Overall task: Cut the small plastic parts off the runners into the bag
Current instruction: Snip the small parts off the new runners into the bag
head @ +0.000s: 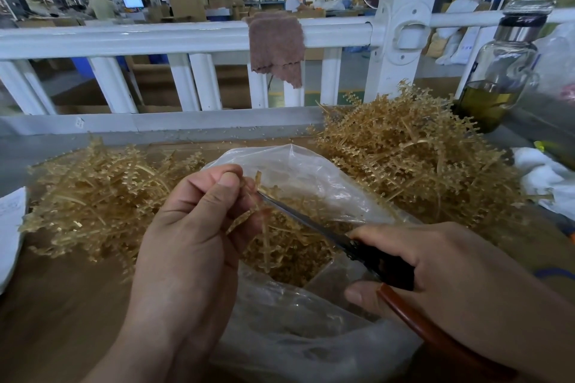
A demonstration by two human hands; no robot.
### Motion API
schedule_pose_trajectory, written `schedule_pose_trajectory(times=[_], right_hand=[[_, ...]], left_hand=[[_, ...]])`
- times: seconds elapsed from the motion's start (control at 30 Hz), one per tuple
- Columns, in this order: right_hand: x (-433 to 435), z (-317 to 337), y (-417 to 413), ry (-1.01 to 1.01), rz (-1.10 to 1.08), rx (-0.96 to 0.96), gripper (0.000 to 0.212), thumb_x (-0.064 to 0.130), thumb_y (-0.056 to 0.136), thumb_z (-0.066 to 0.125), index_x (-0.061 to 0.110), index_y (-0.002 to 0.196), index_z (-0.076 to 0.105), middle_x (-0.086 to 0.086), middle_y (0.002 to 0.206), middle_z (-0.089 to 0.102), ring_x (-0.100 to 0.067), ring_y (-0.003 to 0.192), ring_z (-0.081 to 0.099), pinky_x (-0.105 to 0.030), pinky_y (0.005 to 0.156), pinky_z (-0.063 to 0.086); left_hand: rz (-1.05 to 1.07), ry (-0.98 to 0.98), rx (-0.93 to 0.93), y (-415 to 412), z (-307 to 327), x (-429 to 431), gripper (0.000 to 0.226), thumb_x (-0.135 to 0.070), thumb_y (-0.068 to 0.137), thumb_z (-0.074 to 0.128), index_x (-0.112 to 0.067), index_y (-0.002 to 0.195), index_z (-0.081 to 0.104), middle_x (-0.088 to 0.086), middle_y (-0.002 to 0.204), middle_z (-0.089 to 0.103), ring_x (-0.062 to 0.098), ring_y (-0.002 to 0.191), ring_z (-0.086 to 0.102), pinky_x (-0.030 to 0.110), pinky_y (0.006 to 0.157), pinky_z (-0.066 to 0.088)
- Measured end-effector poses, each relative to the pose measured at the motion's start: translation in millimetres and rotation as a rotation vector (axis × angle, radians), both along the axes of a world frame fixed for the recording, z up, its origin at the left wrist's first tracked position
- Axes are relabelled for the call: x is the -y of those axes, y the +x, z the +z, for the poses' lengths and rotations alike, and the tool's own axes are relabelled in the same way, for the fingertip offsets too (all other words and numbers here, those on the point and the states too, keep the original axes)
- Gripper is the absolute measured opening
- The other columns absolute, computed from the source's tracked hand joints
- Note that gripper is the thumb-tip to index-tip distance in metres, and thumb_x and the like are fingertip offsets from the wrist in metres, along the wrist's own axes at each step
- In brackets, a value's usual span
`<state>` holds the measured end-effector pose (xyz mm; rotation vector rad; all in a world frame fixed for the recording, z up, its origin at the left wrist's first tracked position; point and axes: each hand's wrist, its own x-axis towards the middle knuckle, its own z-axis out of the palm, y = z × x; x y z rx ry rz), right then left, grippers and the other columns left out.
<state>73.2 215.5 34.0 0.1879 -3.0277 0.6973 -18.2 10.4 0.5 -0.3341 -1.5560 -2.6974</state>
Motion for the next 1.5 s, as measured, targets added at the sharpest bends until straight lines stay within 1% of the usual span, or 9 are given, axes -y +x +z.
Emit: schedule_pose_trajectory(times=[0.23, 0.4, 0.7, 0.87, 1.0, 1.07, 1.2, 1.37, 1.5], right_hand=[[-0.9, -2.9, -0.6, -0.025, 0.01, -0.026, 0.057, 0.081, 0.068, 0.043, 0.038, 0.102, 0.06, 0.021, 0.082, 0.064, 0.001, 0.073, 0.061, -0.015, 0.066, 0.045], [-0.6, -4.4, -0.9, -0.013, 0.0, -0.047, 0.063, 0.083, 0.067, 0.042, 0.035, 0.103, 0.061, 0.016, 0.083, 0.066, -0.003, 0.074, 0.062, -0.025, 0.065, 0.049], [0.4, -4.7, 1.1, 0.028, -0.019, -0.121, 0.057, 0.079, 0.068, 0.042, 0.033, 0.093, 0.064, 0.016, 0.073, 0.063, -0.004, 0.069, 0.061, -0.024, 0.062, 0.046], [1.3, -3.9, 1.2, 0.018, -0.036, -0.15, 0.05, 0.076, 0.069, 0.044, 0.032, 0.083, 0.062, 0.015, 0.068, 0.06, -0.006, 0.064, 0.058, -0.023, 0.06, 0.044], [1.4, -3.6, 1.9, 0.017, -0.051, -0.162, 0.052, 0.079, 0.069, 0.04, 0.036, 0.088, 0.063, 0.017, 0.07, 0.062, -0.001, 0.069, 0.059, -0.016, 0.065, 0.044], [1.6, -3.4, 2.1, 0.022, -0.056, -0.164, 0.055, 0.079, 0.068, 0.039, 0.035, 0.09, 0.064, 0.017, 0.071, 0.062, -0.001, 0.071, 0.059, -0.018, 0.067, 0.044], [3.4, -2.8, 3.5, 0.033, -0.056, -0.171, 0.053, 0.079, 0.067, 0.037, 0.039, 0.09, 0.062, 0.02, 0.071, 0.061, -0.001, 0.072, 0.059, -0.02, 0.066, 0.045], [4.3, -1.2, 4.5, 0.06, -0.049, -0.183, 0.044, 0.073, 0.073, 0.042, 0.034, 0.081, 0.06, 0.02, 0.058, 0.052, 0.0, 0.063, 0.056, -0.017, 0.058, 0.042], [4.1, -0.3, 3.9, 0.063, -0.051, -0.161, 0.052, 0.077, 0.071, 0.036, 0.035, 0.088, 0.062, 0.02, 0.065, 0.058, 0.0, 0.071, 0.059, -0.018, 0.059, 0.042]], left_hand=[[-0.004, 0.023, 0.001, 1.1, -0.6, -0.7, 0.019, -0.017, 0.088, 0.061, -0.024, 0.073, 0.071, 0.0, 0.079, 0.067, 0.009, 0.069, 0.064, 0.025, 0.065, 0.058], [0.009, 0.007, 0.005, 1.3, -1.5, -1.3, 0.012, -0.019, 0.086, 0.062, -0.021, 0.077, 0.07, 0.002, 0.079, 0.066, 0.01, 0.068, 0.063, 0.025, 0.063, 0.057], [0.001, 0.018, -0.009, 2.9, -0.9, -2.5, 0.016, -0.018, 0.089, 0.061, -0.021, 0.076, 0.07, 0.002, 0.079, 0.066, 0.011, 0.07, 0.063, 0.026, 0.066, 0.058], [-0.024, 0.03, 0.022, 4.2, -1.9, -5.5, 0.01, -0.023, 0.079, 0.072, -0.015, 0.083, 0.071, 0.008, 0.081, 0.067, 0.015, 0.074, 0.066, 0.029, 0.071, 0.061], [-0.042, -0.006, 0.018, 8.6, 0.9, -7.5, 0.01, -0.021, 0.063, 0.077, -0.018, 0.069, 0.069, 0.012, 0.083, 0.07, 0.019, 0.073, 0.07, 0.027, 0.069, 0.06], [-0.046, -0.025, 0.026, 8.6, 1.2, -7.2, 0.011, -0.022, 0.06, 0.077, -0.02, 0.066, 0.069, 0.01, 0.08, 0.071, 0.019, 0.069, 0.07, 0.026, 0.067, 0.06], [-0.046, -0.057, 0.03, 7.2, 0.1, -7.8, 0.011, -0.024, 0.061, 0.076, -0.018, 0.067, 0.069, 0.014, 0.083, 0.073, 0.022, 0.072, 0.071, 0.03, 0.069, 0.06], [-0.057, -0.037, -0.013, 7.8, -0.2, -9.8, 0.009, -0.019, 0.072, 0.069, -0.019, 0.065, 0.064, 0.008, 0.068, 0.064, 0.021, 0.065, 0.065, 0.025, 0.058, 0.055], [-0.074, -0.028, -0.026, 9.3, -0.3, -11.3, 0.016, -0.015, 0.08, 0.063, -0.019, 0.065, 0.064, 0.009, 0.069, 0.064, 0.022, 0.065, 0.064, 0.025, 0.059, 0.055]])
